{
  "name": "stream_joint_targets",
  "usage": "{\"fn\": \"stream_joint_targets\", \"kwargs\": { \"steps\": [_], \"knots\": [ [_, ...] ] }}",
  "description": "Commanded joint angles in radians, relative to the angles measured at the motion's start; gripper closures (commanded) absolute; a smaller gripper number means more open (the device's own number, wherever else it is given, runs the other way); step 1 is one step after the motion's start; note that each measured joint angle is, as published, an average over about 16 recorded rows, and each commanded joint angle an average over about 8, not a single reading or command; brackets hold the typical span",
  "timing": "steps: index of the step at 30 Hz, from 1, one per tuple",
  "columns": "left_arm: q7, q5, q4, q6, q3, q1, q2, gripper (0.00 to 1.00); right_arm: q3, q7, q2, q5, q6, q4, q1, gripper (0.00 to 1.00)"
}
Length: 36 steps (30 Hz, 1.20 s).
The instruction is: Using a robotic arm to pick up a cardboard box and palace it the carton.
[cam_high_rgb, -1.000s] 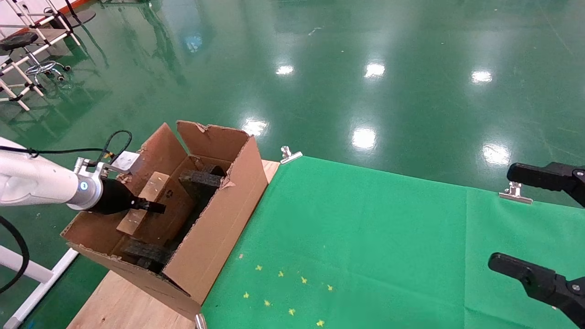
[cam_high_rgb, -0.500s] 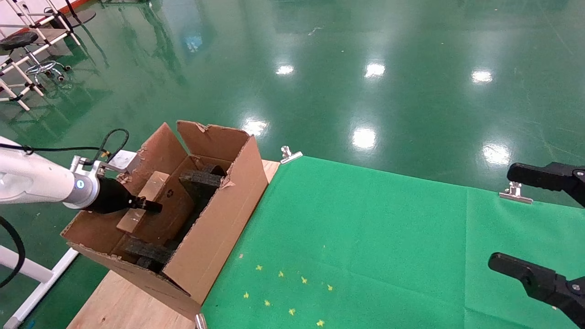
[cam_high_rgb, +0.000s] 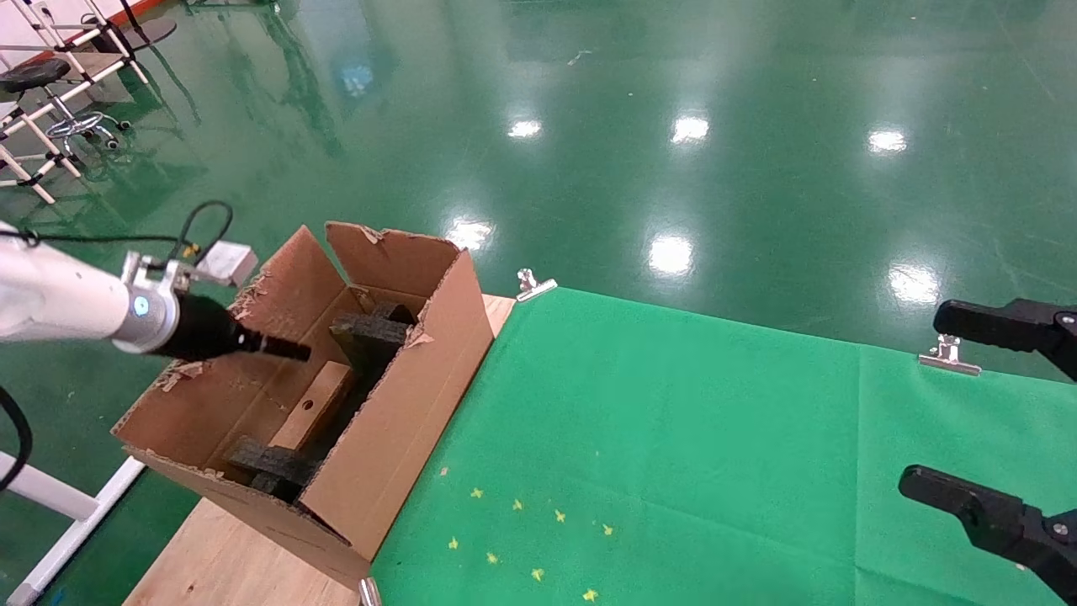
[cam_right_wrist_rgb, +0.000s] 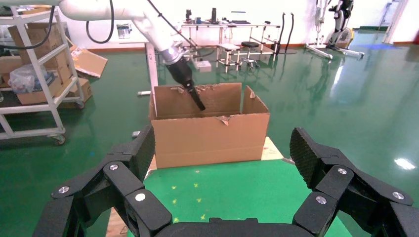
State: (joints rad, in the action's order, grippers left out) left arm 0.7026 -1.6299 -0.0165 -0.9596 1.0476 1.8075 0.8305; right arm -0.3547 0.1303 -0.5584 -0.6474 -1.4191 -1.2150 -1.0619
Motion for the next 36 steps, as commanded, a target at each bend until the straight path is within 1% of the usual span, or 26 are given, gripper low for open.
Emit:
{"fn": "stream_joint_targets", "kwargs": {
  "steps": [1,7,13,19,25,29,36],
  "knots": [
    [0.002,0.003,-0.005,-0.008,-0.002,0.019,0.000,0.00,0.000,0.000,0.000,0.000,0.000,0.000,0.000,0.00],
    [0.024,0.063,-0.045,-0.080,-0.043,0.090,-0.009,0.00,0.000,0.000,0.000,0.000,0.000,0.000,0.000,0.00],
    [0.056,0.169,-0.109,-0.175,-0.112,0.120,-0.023,0.00,0.000,0.000,0.000,0.000,0.000,0.000,0.000,0.00],
    [0.120,0.302,-0.199,-0.294,-0.189,0.093,-0.023,0.00,0.000,0.000,0.000,0.000,0.000,0.000,0.000,0.00],
    [0.179,0.399,-0.278,-0.368,-0.239,0.050,-0.014,0.00,0.000,0.000,0.000,0.000,0.000,0.000,0.000,0.00],
    [0.188,0.421,-0.294,-0.381,-0.250,0.039,-0.012,0.00,0.000,0.000,0.000,0.000,0.000,0.000,0.000,0.00],
    [0.176,0.402,-0.280,-0.368,-0.241,0.044,-0.014,0.00,0.000,0.000,0.000,0.000,0.000,0.000,0.000,0.00]
  ]
}}
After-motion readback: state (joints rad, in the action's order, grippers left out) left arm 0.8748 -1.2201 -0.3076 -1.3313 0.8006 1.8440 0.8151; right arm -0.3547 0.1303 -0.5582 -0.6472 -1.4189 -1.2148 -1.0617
